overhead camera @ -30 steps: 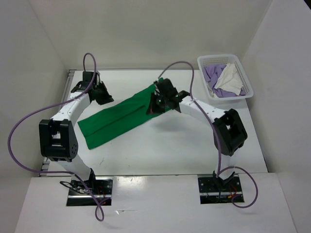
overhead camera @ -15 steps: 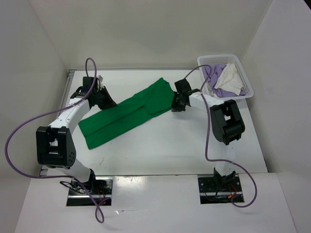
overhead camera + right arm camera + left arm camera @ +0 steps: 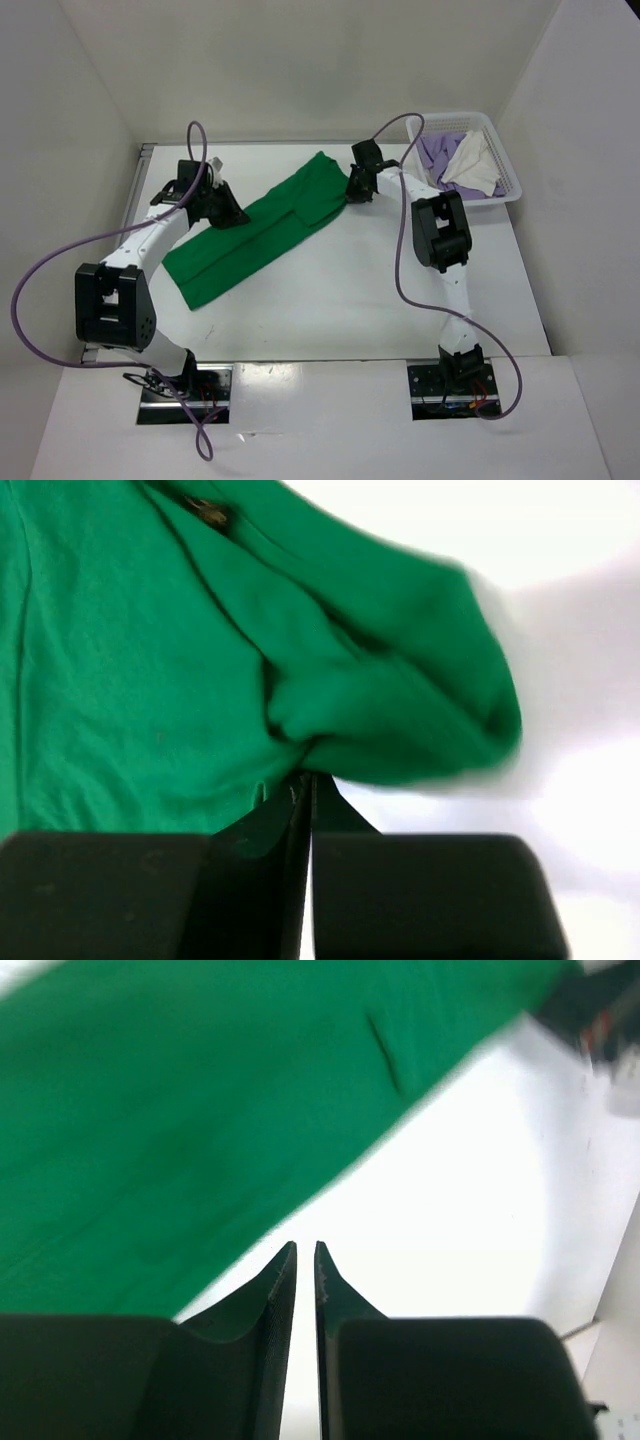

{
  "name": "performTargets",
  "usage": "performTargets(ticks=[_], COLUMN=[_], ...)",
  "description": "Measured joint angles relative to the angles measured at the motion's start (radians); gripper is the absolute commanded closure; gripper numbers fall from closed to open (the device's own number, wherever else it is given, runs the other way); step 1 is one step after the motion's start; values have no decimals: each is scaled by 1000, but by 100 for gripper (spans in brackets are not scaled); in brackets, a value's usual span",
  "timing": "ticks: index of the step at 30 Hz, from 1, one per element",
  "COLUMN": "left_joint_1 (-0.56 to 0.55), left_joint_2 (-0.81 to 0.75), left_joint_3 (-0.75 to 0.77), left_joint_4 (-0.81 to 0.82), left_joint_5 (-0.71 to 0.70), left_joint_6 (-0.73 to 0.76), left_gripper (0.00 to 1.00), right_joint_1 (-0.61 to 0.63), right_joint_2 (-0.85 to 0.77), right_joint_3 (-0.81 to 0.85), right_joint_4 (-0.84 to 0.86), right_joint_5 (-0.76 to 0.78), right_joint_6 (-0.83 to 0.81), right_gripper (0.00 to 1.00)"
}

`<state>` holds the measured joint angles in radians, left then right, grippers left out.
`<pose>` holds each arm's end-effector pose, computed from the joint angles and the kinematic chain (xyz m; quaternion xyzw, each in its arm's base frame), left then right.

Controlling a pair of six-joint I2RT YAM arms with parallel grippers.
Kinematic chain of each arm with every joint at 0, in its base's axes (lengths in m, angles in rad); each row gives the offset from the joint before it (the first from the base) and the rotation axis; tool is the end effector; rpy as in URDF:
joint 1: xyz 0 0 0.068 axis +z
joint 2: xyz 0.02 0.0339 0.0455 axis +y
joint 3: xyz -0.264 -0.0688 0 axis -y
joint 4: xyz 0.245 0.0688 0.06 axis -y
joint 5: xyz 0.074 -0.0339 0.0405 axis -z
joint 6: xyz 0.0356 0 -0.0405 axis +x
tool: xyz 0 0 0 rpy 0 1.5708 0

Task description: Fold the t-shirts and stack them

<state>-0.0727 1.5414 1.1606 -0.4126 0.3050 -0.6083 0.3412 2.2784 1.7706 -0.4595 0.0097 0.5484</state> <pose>0.3360 -0.0352 0.2651 -0.1865 0.8973 -0.2576 0.3061 0.4685 0.1660 0.1572 0.1002 0.9495 0.1237 0.2703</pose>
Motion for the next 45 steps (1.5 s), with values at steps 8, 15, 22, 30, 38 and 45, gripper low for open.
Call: performTargets(ticks=[8,15,22,30,38,45], left_joint_1=[-73,-70,-71,-84,-95,-141], left_joint_2=[8,42,56,54,52,51], left_joint_3=[33,95,151,87,32,63], left_joint_4=[-17,-33,-28,-13,-15,-27], left_joint_5=[22,21,-8,-39,-63,-108], left_joint_6=[7,5,3,1,4,27], left_gripper=[73,68,62,60,58,56], right_joint_1=[0,72,344,403,403,400], right_joint_2=[50,-298,-324,-159,-131,-67], right_joint_3=[181,-179,-380,-388,-362,-291], right_joint_4=[-40,26,217,356,399,394], right_joint_5=[-44,-158,-298,-306,-214,-151], right_joint_6=[12,53,224,431,531,552], right_gripper=[68,53,48,47,59,96])
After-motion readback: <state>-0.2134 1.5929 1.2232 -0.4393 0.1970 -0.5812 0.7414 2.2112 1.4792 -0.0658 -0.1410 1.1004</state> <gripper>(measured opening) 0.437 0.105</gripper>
